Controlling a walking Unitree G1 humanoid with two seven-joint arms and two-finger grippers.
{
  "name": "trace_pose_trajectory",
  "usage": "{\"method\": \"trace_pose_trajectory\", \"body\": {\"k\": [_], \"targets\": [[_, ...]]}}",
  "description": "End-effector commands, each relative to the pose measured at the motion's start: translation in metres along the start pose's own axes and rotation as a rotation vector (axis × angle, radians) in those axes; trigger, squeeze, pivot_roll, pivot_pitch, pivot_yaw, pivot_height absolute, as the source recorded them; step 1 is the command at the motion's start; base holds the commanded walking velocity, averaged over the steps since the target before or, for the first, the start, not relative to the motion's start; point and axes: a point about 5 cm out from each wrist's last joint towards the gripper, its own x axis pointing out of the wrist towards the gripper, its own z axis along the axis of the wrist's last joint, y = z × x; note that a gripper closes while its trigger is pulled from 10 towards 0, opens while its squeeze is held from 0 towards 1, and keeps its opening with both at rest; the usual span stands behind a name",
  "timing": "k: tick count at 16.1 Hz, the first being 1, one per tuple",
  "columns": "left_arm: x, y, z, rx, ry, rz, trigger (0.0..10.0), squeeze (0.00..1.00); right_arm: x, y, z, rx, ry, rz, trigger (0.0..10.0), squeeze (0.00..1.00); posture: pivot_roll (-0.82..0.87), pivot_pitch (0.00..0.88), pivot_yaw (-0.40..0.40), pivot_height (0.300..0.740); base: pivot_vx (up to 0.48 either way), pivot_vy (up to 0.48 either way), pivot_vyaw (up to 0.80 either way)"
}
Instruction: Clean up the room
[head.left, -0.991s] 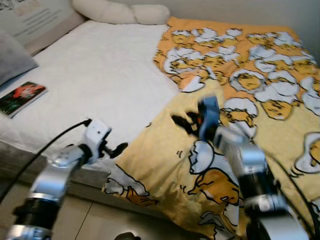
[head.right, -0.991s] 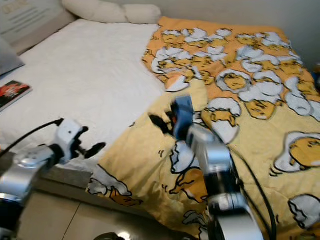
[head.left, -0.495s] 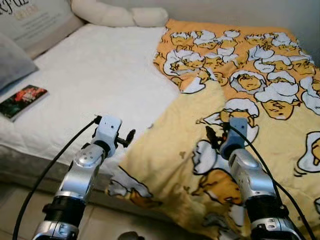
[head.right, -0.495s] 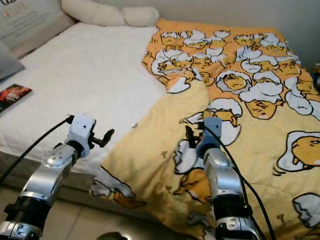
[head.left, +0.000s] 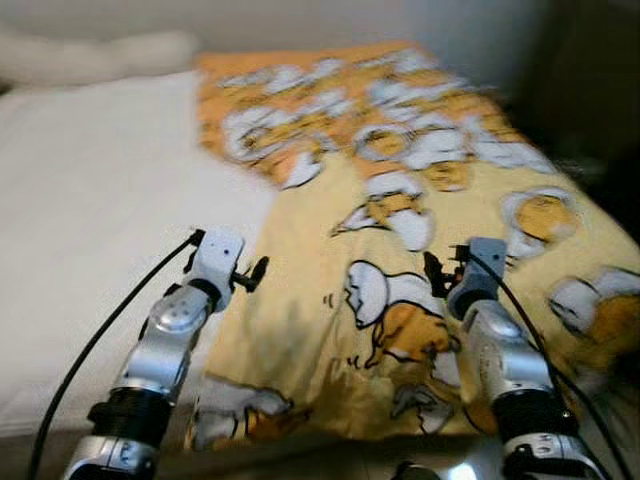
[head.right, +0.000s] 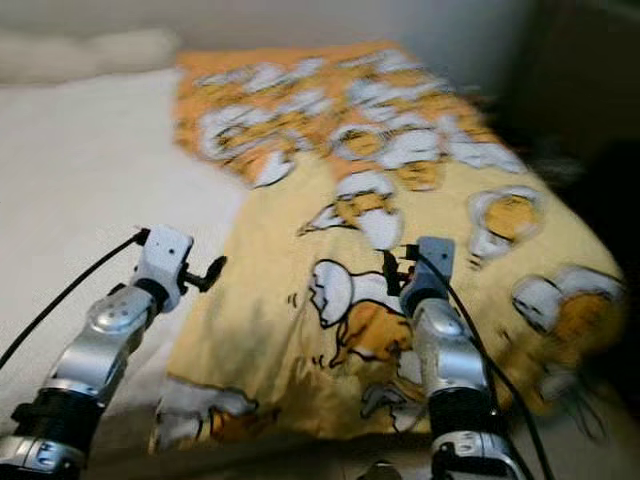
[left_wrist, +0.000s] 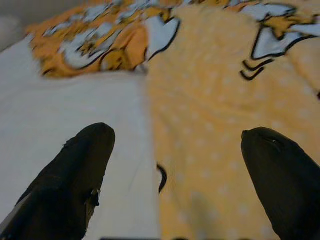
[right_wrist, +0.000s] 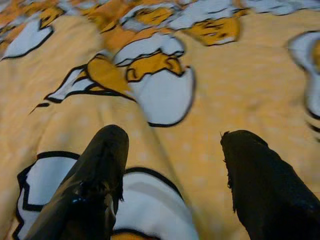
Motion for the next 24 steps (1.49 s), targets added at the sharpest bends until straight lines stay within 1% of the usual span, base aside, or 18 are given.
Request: {"method": "trace_pose_trajectory", "body": {"k": [1,3,8,18,21,22,23,24], "targets": [[0.001,0.005,0.003,0.012,-0.006,0.009,10.0,0.00,0.002,0.008,0.001,0.017,-0.008,0.017,10.0,0.00,-0.04,0.000,0.036,0.740,0.000,0.416,-0.56],[0.000,0.006,0.003,0.014,-0.008,0.010,10.0,0.00,0.003,0.011,0.001,0.021,-0.007,0.024,10.0,0.00,-0.04,0.000,0.036,0.740,0.000,0.416,-0.49],[0.001,0.007,0.003,0.017,-0.009,0.013,10.0,0.00,0.004,0.015,0.002,0.002,-0.014,0.045,10.0,0.00,-0.04,0.000,0.036,0.740,0.000,0.415,0.00],[0.001,0.008,0.002,0.023,-0.007,0.007,10.0,0.00,0.004,0.018,0.002,-0.021,-0.012,0.073,10.0,0.00,-0.04,0.000,0.038,0.740,0.000,0.406,0.00],[0.001,0.002,0.004,0.030,-0.021,-0.024,10.0,0.00,0.004,0.020,0.003,-0.031,-0.015,0.086,10.0,0.00,-0.04,0.000,0.037,0.740,0.000,0.000,0.00],[0.001,0.001,0.004,0.028,-0.023,-0.029,10.0,0.00,0.004,0.021,0.002,-0.017,-0.018,0.099,10.0,0.04,-0.04,0.000,0.037,0.740,0.000,0.000,0.00],[0.001,-0.001,0.005,0.028,-0.026,-0.034,10.0,0.00,0.003,0.022,0.003,-0.012,-0.021,0.110,10.0,0.33,-0.04,0.000,0.038,0.740,0.000,0.000,0.00],[0.001,-0.001,0.005,0.026,-0.026,-0.036,10.0,0.00,0.003,0.023,0.003,-0.004,-0.024,0.122,10.0,1.00,-0.05,0.000,0.038,0.740,0.000,0.000,0.00]]}}
